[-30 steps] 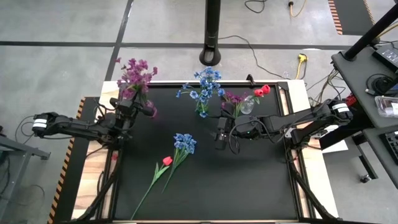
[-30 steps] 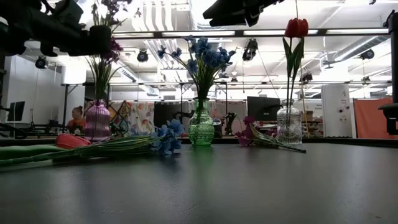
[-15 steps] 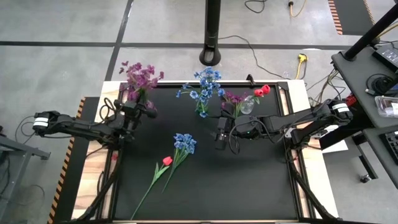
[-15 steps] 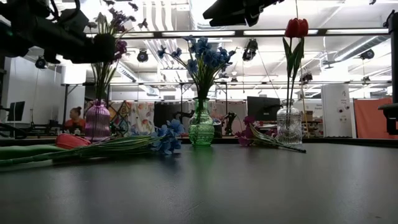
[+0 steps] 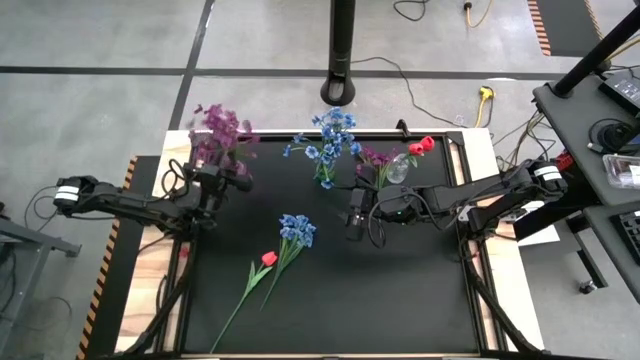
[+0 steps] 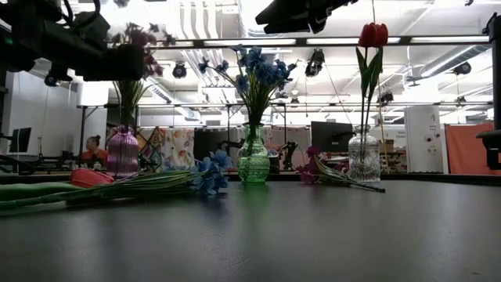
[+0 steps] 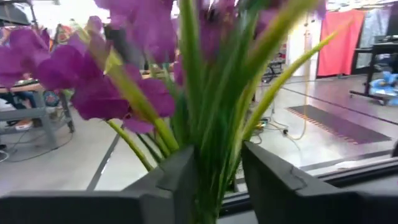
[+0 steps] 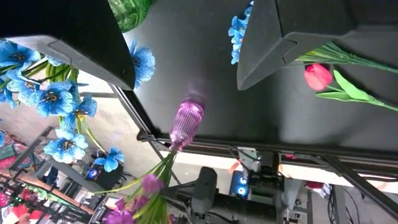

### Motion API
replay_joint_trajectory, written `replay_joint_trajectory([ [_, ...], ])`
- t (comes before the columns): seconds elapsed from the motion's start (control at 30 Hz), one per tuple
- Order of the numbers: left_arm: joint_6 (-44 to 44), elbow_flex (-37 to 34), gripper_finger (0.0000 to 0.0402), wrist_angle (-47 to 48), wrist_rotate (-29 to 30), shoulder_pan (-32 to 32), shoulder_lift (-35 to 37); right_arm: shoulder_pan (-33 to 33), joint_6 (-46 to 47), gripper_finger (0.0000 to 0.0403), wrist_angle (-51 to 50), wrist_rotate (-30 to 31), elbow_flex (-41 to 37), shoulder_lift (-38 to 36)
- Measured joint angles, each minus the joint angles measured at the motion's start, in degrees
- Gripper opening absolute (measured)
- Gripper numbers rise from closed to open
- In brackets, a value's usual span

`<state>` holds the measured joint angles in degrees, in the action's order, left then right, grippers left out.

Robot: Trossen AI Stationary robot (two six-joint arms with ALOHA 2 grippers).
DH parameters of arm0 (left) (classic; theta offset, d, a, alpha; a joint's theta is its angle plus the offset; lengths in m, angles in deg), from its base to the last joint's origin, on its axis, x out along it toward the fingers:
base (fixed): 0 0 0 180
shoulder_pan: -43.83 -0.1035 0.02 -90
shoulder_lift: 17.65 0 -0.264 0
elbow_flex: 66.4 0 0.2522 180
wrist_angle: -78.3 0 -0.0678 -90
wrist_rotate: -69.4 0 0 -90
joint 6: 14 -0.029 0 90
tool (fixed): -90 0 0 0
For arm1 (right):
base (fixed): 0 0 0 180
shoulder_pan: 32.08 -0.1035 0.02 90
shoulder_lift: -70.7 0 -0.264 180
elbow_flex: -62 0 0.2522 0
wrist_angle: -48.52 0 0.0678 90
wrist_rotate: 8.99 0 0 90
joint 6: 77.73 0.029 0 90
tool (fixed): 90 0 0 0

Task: Sort flowers into vase by color
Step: Put the left violet flowers into the violet vase, then put the red tulip into the transparent vase

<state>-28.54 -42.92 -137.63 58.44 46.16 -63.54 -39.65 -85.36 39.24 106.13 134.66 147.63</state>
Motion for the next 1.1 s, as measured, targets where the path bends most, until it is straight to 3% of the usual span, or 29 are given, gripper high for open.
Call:
replay_joint_trajectory([
  [0.13,-0.12,0.0,0.0156,0.84,1.86,2.7,0.0,0.0,1.4,0.0274,-1.29,0.0,0.0,0.0],
  [0.3,-0.4,0.0,0.0197,1.75,10.38,7.58,-0.64,0.0,3.5,0.0274,-3.91,0.0,0.03,0.0],
  [0.57,-0.87,0.0,0.0223,1.77,11.0,16.12,-2.21,0.0,10.66,0.0274,-12.52,-0.02,1.68,0.0],
  [1.1,-4.03,0.7,0.0223,1.81,10.76,28.53,-6.7,1.13,49.52,0.0274,-43.74,-0.31,3.37,0.0],
])
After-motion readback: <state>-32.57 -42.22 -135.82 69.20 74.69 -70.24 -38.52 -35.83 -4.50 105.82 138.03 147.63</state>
